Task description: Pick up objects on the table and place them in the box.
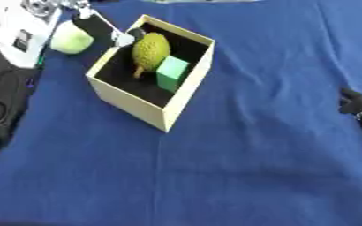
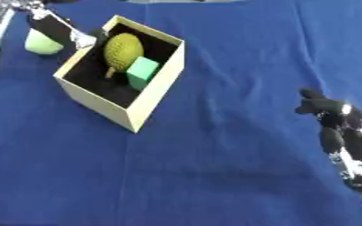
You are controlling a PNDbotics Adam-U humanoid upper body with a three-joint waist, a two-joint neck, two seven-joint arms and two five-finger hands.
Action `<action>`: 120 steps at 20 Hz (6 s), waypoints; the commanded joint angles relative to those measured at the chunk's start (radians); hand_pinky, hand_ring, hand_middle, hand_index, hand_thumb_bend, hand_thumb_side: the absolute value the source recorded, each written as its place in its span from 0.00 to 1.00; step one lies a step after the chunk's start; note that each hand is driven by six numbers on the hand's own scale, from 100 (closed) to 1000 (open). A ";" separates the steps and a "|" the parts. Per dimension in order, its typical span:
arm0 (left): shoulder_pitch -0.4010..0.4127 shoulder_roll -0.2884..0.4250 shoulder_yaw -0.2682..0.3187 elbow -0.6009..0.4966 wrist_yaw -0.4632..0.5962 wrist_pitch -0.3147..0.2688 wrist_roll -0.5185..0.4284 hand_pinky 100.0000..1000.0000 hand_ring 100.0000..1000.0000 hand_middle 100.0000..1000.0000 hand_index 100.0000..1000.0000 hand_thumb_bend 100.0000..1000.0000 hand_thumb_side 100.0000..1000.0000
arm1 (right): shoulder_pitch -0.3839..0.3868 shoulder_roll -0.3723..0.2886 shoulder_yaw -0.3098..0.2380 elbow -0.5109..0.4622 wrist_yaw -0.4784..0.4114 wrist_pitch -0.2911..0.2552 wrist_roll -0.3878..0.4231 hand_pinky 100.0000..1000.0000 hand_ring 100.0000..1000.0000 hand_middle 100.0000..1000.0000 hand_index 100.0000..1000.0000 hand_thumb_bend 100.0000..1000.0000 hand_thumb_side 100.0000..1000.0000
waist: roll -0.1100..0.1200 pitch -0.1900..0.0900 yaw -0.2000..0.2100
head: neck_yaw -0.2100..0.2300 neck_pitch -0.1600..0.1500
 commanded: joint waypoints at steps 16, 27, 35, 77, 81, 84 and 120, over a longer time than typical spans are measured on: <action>-0.018 0.060 0.064 0.239 -0.229 -0.005 0.066 0.98 0.94 0.85 0.94 0.27 0.28 | -0.017 -0.003 0.001 -0.015 0.015 -0.022 -0.003 1.00 1.00 0.66 0.80 0.00 0.41 | -0.007 0.009 -0.033 | 0.037 -0.065; -0.027 0.062 0.115 0.297 -0.295 0.051 0.128 1.00 0.96 0.86 0.98 0.33 0.30 | -0.021 0.011 0.002 -0.015 0.027 -0.004 -0.009 1.00 1.00 0.65 0.79 0.00 0.46 | -0.005 0.020 -0.043 | 0.037 -0.073; -0.018 0.078 0.134 0.297 -0.342 0.134 0.172 1.00 0.96 0.86 0.98 0.29 0.26 | -0.021 0.015 0.005 -0.015 0.030 0.003 0.000 1.00 1.00 0.65 0.79 0.00 0.45 | -0.011 0.021 -0.040 | 0.035 -0.073; -0.028 0.066 0.190 0.417 -0.383 0.352 0.240 0.63 0.68 0.56 0.81 0.00 0.14 | -0.041 0.057 0.016 -0.015 0.054 0.071 0.002 1.00 1.00 0.62 0.77 0.00 0.47 | -0.003 0.052 -0.066 | 0.034 -0.090; -0.029 0.072 0.168 0.361 -0.364 0.331 0.302 0.57 0.62 0.51 0.75 0.00 0.04 | -0.038 0.053 0.014 -0.015 0.048 0.066 -0.001 1.00 1.00 0.62 0.77 0.00 0.48 | -0.004 0.045 -0.062 | 0.029 -0.080; -0.029 0.083 0.140 0.283 -0.337 0.289 0.329 0.56 0.60 0.50 0.74 0.00 0.00 | -0.034 0.047 0.012 -0.015 0.042 0.057 -0.003 1.00 1.00 0.62 0.77 0.00 0.48 | -0.004 0.039 -0.058 | 0.024 -0.070; 0.145 0.165 -0.253 -0.225 0.080 0.061 0.025 0.68 0.70 0.60 0.79 0.00 0.14 | -0.041 -0.015 0.010 -0.015 -0.045 0.009 -0.002 1.00 1.00 0.61 0.77 0.00 0.45 | -0.005 0.003 -0.048 | 0.006 -0.044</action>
